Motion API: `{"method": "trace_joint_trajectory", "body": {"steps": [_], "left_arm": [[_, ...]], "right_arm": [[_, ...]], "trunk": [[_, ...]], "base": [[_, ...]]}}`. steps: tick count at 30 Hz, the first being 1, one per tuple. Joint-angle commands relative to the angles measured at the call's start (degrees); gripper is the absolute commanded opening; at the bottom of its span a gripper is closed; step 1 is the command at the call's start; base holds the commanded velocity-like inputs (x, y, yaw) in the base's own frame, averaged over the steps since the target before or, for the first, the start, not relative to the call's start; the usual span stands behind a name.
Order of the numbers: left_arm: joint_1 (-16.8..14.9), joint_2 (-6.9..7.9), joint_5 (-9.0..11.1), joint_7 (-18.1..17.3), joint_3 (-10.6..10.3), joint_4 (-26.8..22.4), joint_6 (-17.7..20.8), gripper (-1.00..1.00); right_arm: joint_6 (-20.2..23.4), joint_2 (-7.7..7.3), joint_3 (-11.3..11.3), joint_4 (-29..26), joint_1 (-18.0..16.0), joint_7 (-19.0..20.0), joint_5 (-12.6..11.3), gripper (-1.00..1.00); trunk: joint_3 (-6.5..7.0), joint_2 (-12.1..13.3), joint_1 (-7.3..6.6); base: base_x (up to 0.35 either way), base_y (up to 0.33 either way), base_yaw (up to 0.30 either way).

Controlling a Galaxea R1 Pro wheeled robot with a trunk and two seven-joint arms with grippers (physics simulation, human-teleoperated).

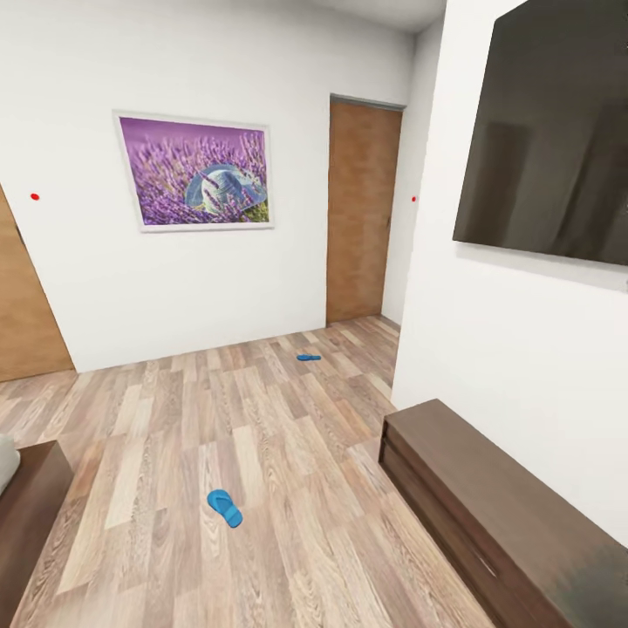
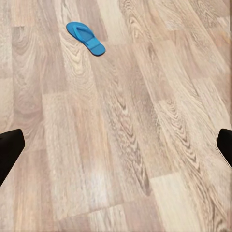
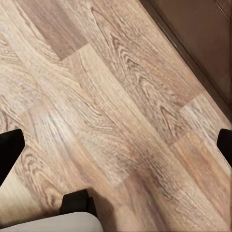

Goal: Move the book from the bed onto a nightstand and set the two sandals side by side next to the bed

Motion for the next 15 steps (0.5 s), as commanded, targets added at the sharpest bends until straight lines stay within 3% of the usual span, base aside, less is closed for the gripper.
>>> {"method": "trace_joint_trajectory", "body": {"steps": [1,15], "left_arm": [[-0.03,-0.03,0.33,-0.09,0.10,0.01,-0.15,1.00],[-0.03,-0.02,0.33,-0.09,0.11,0.01,-0.14,1.00]], "right_arm": [[-0.22,0.01,-0.09,0.07,-0.05,0.03,-0.02,1.00],[-0.21,0.09,-0.03,0.07,-0.05,0.02,-0.02,1.00]], "trunk": [[-0.06,-0.03,0.01],[-0.06,-0.03,0.01]], "base": [[0.144,-0.160,-0.012],[0.235,-0.037,-0.002]]}}
